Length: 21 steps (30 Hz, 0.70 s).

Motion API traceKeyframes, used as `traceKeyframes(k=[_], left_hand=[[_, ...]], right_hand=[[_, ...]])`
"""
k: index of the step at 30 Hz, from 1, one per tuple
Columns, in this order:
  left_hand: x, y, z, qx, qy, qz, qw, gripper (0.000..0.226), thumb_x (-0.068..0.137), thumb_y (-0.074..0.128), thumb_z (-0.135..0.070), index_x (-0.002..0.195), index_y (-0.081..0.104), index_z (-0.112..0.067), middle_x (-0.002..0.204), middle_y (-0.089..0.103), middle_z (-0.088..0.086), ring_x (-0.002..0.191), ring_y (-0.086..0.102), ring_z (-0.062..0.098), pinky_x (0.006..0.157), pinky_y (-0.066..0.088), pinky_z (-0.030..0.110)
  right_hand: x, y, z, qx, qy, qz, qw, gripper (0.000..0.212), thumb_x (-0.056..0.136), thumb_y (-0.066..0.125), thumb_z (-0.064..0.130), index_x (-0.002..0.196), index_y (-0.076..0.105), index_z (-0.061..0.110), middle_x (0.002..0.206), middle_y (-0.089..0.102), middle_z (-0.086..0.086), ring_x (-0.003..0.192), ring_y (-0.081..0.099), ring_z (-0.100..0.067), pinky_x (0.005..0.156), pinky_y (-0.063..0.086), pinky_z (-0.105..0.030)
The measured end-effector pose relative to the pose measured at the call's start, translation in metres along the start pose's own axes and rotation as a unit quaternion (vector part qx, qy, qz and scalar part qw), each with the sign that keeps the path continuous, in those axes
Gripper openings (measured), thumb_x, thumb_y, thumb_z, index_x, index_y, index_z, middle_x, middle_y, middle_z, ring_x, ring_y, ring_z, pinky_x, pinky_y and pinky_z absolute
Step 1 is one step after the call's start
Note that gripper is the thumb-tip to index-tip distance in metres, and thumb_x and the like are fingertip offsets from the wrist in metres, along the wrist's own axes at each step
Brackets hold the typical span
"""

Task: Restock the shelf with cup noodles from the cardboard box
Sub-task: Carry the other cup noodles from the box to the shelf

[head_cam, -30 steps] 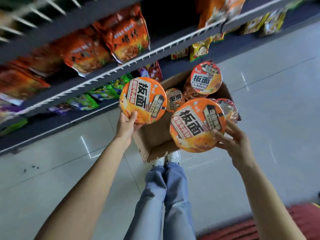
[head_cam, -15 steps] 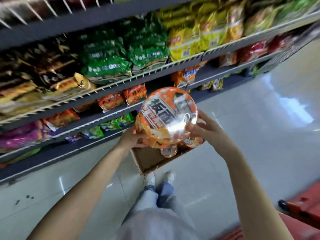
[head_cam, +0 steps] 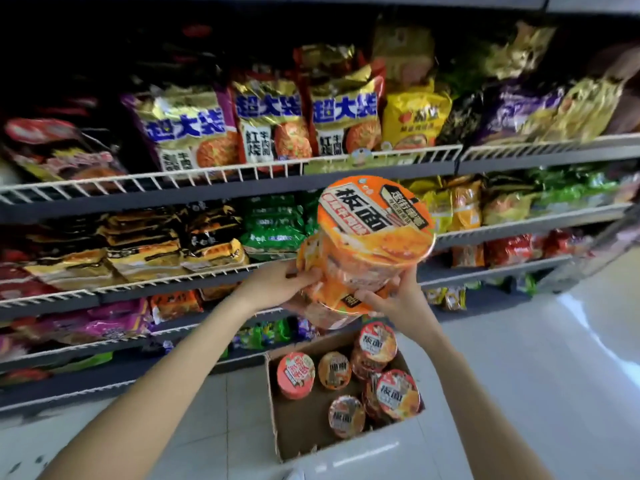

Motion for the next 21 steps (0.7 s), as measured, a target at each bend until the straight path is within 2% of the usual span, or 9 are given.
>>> traceKeyframes(k=[3, 5, 7, 9, 10, 12, 15, 18, 21], left_hand=[[-0.041, -0.036, -0.041, 0.044, 0.068, -0.059, 0.995, 0.069, 0.063, 0.039, -0.089, 0.120, 0.045, -0.051, 0.112, 0.056, -0.019, 0.099, 0.055, 0.001, 0.084, 0.046, 0.018], [-0.069, -0.057, -0.061, 0.059, 0.099, -0.115, 0.987, 0.081, 0.046, 0.034, -0.096, 0.118, 0.024, -0.061, 0.108, 0.043, -0.018, 0.098, 0.042, -0.010, 0.087, 0.035, 0.008], [-0.092, -0.077, -0.070, 0.081, 0.116, -0.193, 0.971, 0.103, 0.034, 0.032, -0.102, 0.125, 0.010, -0.059, 0.122, 0.023, -0.016, 0.115, 0.018, -0.006, 0.103, 0.021, 0.021], [-0.114, -0.095, -0.082, 0.079, 0.146, -0.254, 0.953, 0.110, 0.032, 0.041, -0.100, 0.127, 0.001, -0.060, 0.136, 0.004, -0.025, 0.124, -0.003, -0.009, 0.109, 0.011, 0.029], [-0.123, -0.104, -0.086, 0.070, 0.156, -0.274, 0.946, 0.113, 0.033, 0.047, -0.098, 0.128, -0.002, -0.061, 0.139, -0.002, -0.030, 0.127, -0.005, -0.010, 0.109, 0.010, 0.030], [-0.147, -0.125, -0.103, 0.051, 0.170, -0.316, 0.932, 0.117, 0.034, 0.060, -0.090, 0.129, -0.004, -0.063, 0.140, -0.001, -0.032, 0.135, 0.001, -0.006, 0.114, 0.013, 0.030], [-0.181, -0.166, -0.129, 0.011, 0.230, -0.380, 0.896, 0.118, 0.045, 0.079, -0.068, 0.139, 0.008, -0.057, 0.145, 0.023, -0.023, 0.136, 0.023, -0.002, 0.112, 0.030, 0.034], [-0.213, -0.217, -0.149, -0.001, 0.276, -0.456, 0.846, 0.107, 0.050, 0.079, -0.062, 0.137, 0.018, -0.059, 0.134, 0.041, -0.027, 0.127, 0.039, -0.005, 0.102, 0.039, 0.023], [-0.232, -0.265, -0.162, 0.007, 0.300, -0.495, 0.815, 0.102, 0.048, 0.081, -0.062, 0.134, 0.026, -0.059, 0.131, 0.050, -0.023, 0.122, 0.047, -0.002, 0.102, 0.043, 0.030]], right_hand=[[0.007, -0.009, 0.048, 0.055, -0.044, 0.025, 0.997, 0.077, 0.077, 0.071, 0.029, 0.132, 0.018, 0.038, 0.125, 0.047, 0.019, 0.103, 0.056, 0.013, 0.076, 0.053, -0.014], [0.012, -0.014, 0.085, 0.107, -0.072, 0.054, 0.990, 0.069, 0.081, 0.065, 0.026, 0.131, 0.020, 0.042, 0.125, 0.047, 0.021, 0.100, 0.060, 0.010, 0.069, 0.056, -0.019], [0.017, -0.017, 0.123, 0.117, -0.110, 0.071, 0.984, 0.068, 0.080, 0.064, 0.029, 0.134, 0.023, 0.039, 0.127, 0.049, 0.019, 0.102, 0.060, 0.009, 0.071, 0.055, -0.017], [0.024, -0.017, 0.160, 0.129, -0.131, 0.092, 0.979, 0.071, 0.075, 0.066, 0.034, 0.134, 0.028, 0.037, 0.126, 0.054, 0.013, 0.100, 0.065, -0.002, 0.065, 0.058, -0.027], [0.027, -0.016, 0.179, 0.135, -0.147, 0.105, 0.974, 0.070, 0.073, 0.067, 0.035, 0.133, 0.031, 0.037, 0.126, 0.055, 0.011, 0.097, 0.067, -0.006, 0.062, 0.059, -0.031], [0.033, -0.012, 0.219, 0.138, -0.180, 0.125, 0.966, 0.066, 0.069, 0.068, 0.040, 0.127, 0.036, 0.041, 0.125, 0.058, 0.010, 0.097, 0.068, -0.009, 0.060, 0.059, -0.037], [0.041, 0.000, 0.282, 0.158, -0.217, 0.152, 0.951, 0.069, 0.067, 0.067, 0.045, 0.128, 0.035, 0.039, 0.121, 0.060, 0.009, 0.092, 0.070, -0.009, 0.057, 0.058, -0.036], [0.056, 0.016, 0.341, 0.161, -0.247, 0.174, 0.940, 0.076, 0.068, 0.064, 0.049, 0.134, 0.030, 0.031, 0.120, 0.060, 0.005, 0.087, 0.071, -0.010, 0.056, 0.058, -0.034], [0.073, 0.035, 0.393, 0.155, -0.272, 0.194, 0.930, 0.084, 0.066, 0.066, 0.053, 0.137, 0.028, 0.029, 0.121, 0.061, 0.003, 0.087, 0.072, -0.019, 0.064, 0.059, -0.042]])
Point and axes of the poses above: each hand's wrist, its own x-axis towards the middle knuckle, its own y-axis out of the palm, z = x × y, the point moved 9 cm from there along x, towards the middle knuckle
